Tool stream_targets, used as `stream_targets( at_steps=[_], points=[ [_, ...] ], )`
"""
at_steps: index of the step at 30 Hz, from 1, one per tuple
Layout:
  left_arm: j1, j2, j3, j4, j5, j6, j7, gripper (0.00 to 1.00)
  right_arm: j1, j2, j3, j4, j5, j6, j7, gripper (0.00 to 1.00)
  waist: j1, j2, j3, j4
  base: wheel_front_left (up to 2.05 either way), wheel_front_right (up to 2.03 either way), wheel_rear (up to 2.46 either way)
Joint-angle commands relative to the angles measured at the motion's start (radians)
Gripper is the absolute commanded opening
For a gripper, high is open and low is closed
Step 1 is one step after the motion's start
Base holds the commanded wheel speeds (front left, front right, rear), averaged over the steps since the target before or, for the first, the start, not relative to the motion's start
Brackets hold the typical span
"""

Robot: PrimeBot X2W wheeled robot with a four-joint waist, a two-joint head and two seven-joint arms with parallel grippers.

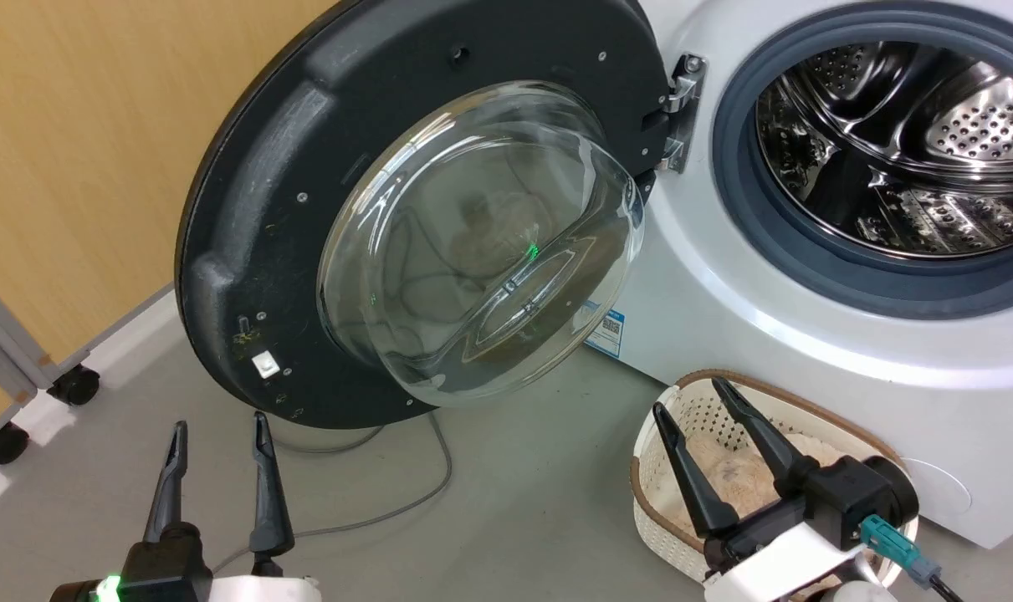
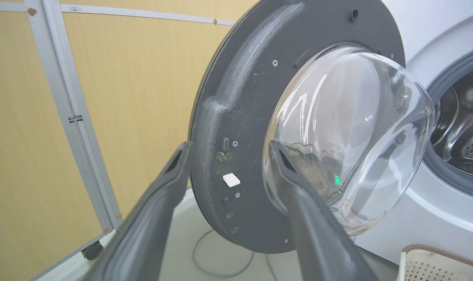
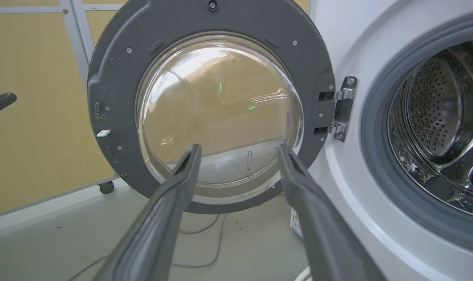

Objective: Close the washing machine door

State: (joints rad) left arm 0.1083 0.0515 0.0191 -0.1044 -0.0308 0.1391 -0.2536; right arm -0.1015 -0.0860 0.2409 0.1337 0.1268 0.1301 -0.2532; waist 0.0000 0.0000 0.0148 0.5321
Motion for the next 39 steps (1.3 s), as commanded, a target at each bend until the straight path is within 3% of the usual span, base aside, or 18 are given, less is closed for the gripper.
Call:
stream_targets(
  at_steps=[1, 11, 12, 13, 17, 22, 26, 32, 39],
  points=[
    [0.01, 0.003, 0.003, -0.004, -0.003, 0.005, -0.008, 1.0, -0.01, -0.001, 0.001, 0.002, 0.005, 0.001, -0.009, 1.0, 0.0, 0.0, 0.0, 0.001, 0.0, 0.0, 0.0],
    [0.004, 0.003, 0.001, 0.003, -0.001, -0.003, -0.008, 1.0, 0.006, 0.005, -0.017, -0.008, 0.0, 0.001, -0.009, 1.0, 0.0, 0.0, 0.002, 0.002, 0.0, 0.0, 0.0],
    [0.002, 0.003, 0.001, 0.003, -0.003, -0.005, -0.008, 0.42, 0.008, 0.005, -0.017, -0.009, -0.001, 0.001, -0.009, 1.0, 0.0, 0.0, 0.003, 0.002, 0.0, 0.0, 0.0],
    [-0.001, 0.004, 0.002, -0.001, -0.004, -0.008, -0.008, 0.0, 0.009, 0.006, -0.018, -0.01, -0.002, 0.001, -0.009, 1.0, 0.0, 0.0, 0.003, 0.003, 0.0, 0.0, 0.0],
    [-0.022, 0.007, 0.019, -0.032, -0.037, -0.035, -0.008, 0.0, 0.014, 0.008, -0.024, -0.012, -0.004, 0.001, -0.009, 1.0, 0.0, 0.0, 0.003, 0.003, 0.0, 0.0, 0.0],
    [-0.082, 0.057, 0.087, -0.051, -0.072, -0.071, -0.008, 0.0, 0.028, 0.011, -0.04, -0.021, -0.012, 0.001, -0.009, 1.0, 0.0, 0.0, 0.003, 0.001, 0.0, 0.0, 0.0],
    [-0.17, 0.133, 0.142, 0.007, -0.158, -0.155, -0.001, 0.0, 0.05, 0.014, -0.065, -0.037, -0.02, 0.001, -0.009, 1.0, 0.0, 0.0, 0.011, -0.004, 0.0, 0.0, 0.0],
    [-0.372, 0.227, 0.265, 0.16, -0.393, -0.224, 0.124, 0.0, 0.079, 0.021, -0.093, -0.071, -0.041, 0.001, -0.009, 1.0, 0.0, 0.0, 0.046, -0.027, 0.0, 0.0, 0.0],
    [-0.564, 0.286, 0.37, 0.393, -0.646, -0.241, 0.294, 0.0, 0.061, 0.022, -0.088, -0.08, -0.062, 0.001, -0.009, 1.0, 0.0, 0.0, 0.091, -0.076, 0.0, 0.0, 0.0]
  ],
)
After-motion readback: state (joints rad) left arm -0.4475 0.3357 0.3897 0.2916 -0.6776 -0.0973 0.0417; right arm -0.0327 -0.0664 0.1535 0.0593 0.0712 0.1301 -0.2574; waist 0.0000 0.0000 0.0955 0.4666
